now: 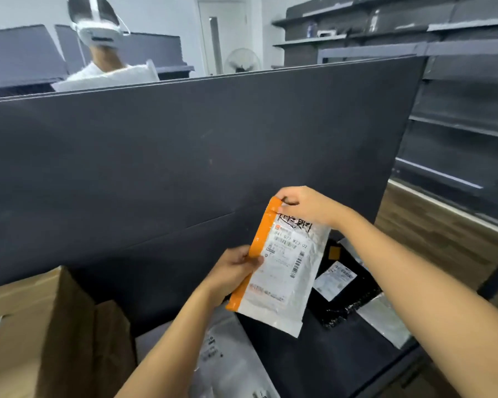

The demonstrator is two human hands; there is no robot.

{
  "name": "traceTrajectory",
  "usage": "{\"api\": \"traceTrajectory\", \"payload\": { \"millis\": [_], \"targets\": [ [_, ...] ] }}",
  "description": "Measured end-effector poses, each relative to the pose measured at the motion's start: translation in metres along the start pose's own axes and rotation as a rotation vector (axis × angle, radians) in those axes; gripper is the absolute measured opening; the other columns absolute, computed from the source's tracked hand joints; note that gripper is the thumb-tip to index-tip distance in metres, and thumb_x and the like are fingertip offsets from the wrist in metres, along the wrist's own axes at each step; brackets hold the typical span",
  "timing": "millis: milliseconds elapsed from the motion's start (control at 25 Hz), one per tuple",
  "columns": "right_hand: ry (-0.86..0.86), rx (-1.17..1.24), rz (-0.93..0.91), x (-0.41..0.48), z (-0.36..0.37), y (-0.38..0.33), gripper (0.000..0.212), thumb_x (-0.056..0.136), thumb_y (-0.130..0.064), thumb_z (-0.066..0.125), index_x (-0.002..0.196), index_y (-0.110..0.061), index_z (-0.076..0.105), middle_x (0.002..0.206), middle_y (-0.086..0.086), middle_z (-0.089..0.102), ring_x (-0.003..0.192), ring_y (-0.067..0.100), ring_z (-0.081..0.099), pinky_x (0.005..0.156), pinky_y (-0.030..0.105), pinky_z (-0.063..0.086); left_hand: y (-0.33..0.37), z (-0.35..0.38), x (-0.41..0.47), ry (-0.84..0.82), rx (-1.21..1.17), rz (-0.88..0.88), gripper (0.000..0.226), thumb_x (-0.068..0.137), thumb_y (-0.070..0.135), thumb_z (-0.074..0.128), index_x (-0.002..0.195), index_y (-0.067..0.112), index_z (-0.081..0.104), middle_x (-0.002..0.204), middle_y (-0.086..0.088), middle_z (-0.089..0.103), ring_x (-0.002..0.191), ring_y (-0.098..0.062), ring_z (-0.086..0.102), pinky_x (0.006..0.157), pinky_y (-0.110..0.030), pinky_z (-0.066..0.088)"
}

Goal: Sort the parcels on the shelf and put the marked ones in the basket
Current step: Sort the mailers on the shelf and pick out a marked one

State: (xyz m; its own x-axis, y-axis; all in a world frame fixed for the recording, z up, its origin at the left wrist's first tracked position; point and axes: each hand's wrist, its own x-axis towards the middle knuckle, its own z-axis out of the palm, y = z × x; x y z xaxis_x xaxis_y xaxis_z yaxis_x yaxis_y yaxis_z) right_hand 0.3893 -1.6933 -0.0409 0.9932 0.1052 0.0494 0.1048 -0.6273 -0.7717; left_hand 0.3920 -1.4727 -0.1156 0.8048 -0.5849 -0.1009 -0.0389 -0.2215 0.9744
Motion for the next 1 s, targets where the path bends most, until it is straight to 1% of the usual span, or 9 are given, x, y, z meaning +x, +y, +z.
{"api": "traceTrajectory", "payload": {
  "millis": [120, 200, 280, 440, 600, 760, 840, 920, 1000],
  "targets": [
    [0.279, -0.002, 0.010, 0.001, 0.013, -0.009, 0.020, 0.089, -0.031, 0.060, 0.109, -0.033, 0.061, 0.096, -0.023, 0.064, 0.099, -0.002, 0.058, 0.085, 0.020, 0.042, -0.010, -0.011, -0.019, 0.153, -0.190, 0.029, 0.015, 0.093, 0.019, 0.058, 0.102, 0.019, 0.070, 0.103, -0.005, 0.075, 0.094, -0.023, 0.072, 0.084, -0.043, 0.057],
    [0.401, 0.427, 0.051, -0.013, 0.032, -0.005, 0.033, 0.091, -0.026, 0.059, 0.123, -0.026, 0.056, 0.109, -0.016, 0.064, 0.106, 0.001, 0.058, 0.085, 0.018, 0.045, -0.011, -0.022, -0.026, 0.254, -0.286, 0.059, 0.017, 0.093, 0.018, 0.057, 0.098, 0.024, 0.073, 0.106, -0.004, 0.074, 0.097, -0.022, 0.071, 0.086, -0.041, 0.056],
    [0.298, 0.706, 0.092, -0.033, 0.071, 0.008, 0.031, 0.091, -0.018, 0.059, 0.122, -0.017, 0.058, 0.114, -0.001, 0.068, 0.104, 0.012, 0.065, 0.083, 0.026, 0.055, -0.010, -0.032, -0.030, 0.310, -0.334, 0.095, 0.020, 0.094, 0.019, 0.056, 0.100, 0.026, 0.073, 0.108, -0.001, 0.074, 0.099, -0.019, 0.070, 0.086, -0.037, 0.055],
    [0.150, 0.690, 0.160, -0.049, 0.130, 0.017, 0.017, 0.093, -0.015, 0.057, 0.104, -0.017, 0.068, 0.103, 0.007, 0.073, 0.095, 0.024, 0.067, 0.089, 0.044, 0.053, -0.015, -0.040, -0.039, 0.336, -0.348, 0.091, 0.019, 0.095, 0.018, 0.054, 0.102, 0.023, 0.071, 0.107, -0.001, 0.074, 0.098, -0.020, 0.071, 0.080, -0.034, 0.057],
    [0.169, 0.640, 0.151, -0.038, 0.130, 0.013, 0.013, 0.093, -0.016, 0.057, 0.095, -0.019, 0.070, 0.080, -0.005, 0.072, 0.082, 0.017, 0.065, 0.080, 0.039, 0.053, -0.020, -0.045, -0.040, 0.350, -0.378, 0.085, 0.020, 0.096, 0.016, 0.052, 0.105, 0.020, 0.070, 0.107, -0.001, 0.074, 0.098, -0.020, 0.071, 0.083, -0.036, 0.057],
    [0.167, 0.628, 0.113, -0.035, 0.130, 0.006, 0.014, 0.093, -0.015, 0.057, 0.098, -0.019, 0.070, 0.090, -0.002, 0.075, 0.088, 0.016, 0.069, 0.078, 0.032, 0.058, -0.013, -0.049, -0.042, 0.422, -0.368, 0.055, 0.018, 0.095, 0.017, 0.054, 0.097, 0.023, 0.070, 0.103, 0.000, 0.075, 0.092, -0.017, 0.072, 0.076, -0.030, 0.057],
    [0.224, 0.574, 0.074, -0.035, 0.131, 0.001, 0.015, 0.093, -0.013, 0.056, 0.100, -0.016, 0.070, 0.091, -0.005, 0.075, 0.089, 0.015, 0.070, 0.075, 0.025, 0.057, -0.015, -0.045, -0.046, 0.567, -0.258, 0.002, 0.011, 0.094, 0.018, 0.055, 0.099, 0.020, 0.065, 0.107, 0.001, 0.072, 0.089, -0.012, 0.070, 0.068, -0.020, 0.053],
    [0.357, 0.403, 0.053, -0.036, 0.137, -0.008, 0.013, 0.093, -0.013, 0.057, 0.097, -0.011, 0.069, 0.089, 0.001, 0.074, 0.088, 0.022, 0.069, 0.077, 0.033, 0.057, -0.017, -0.038, -0.054, 0.680, -0.108, 0.024, 0.026, 0.090, 0.023, 0.059, 0.115, 0.026, 0.053, 0.117, 0.014, 0.058, 0.098, -0.003, 0.059, 0.071, -0.014, 0.044],
    [0.474, 0.266, 0.029, -0.040, 0.147, -0.025, 0.009, 0.089, -0.015, 0.060, 0.086, -0.018, 0.068, 0.081, 0.000, 0.072, 0.077, 0.023, 0.067, 0.070, 0.032, 0.056, -0.014, -0.032, -0.059, 0.577, -0.018, 0.142, 0.034, 0.081, 0.035, 0.064, 0.110, 0.045, 0.051, 0.113, 0.025, 0.054, 0.104, 0.004, 0.055, 0.076, -0.009, 0.043]
  ]
}}
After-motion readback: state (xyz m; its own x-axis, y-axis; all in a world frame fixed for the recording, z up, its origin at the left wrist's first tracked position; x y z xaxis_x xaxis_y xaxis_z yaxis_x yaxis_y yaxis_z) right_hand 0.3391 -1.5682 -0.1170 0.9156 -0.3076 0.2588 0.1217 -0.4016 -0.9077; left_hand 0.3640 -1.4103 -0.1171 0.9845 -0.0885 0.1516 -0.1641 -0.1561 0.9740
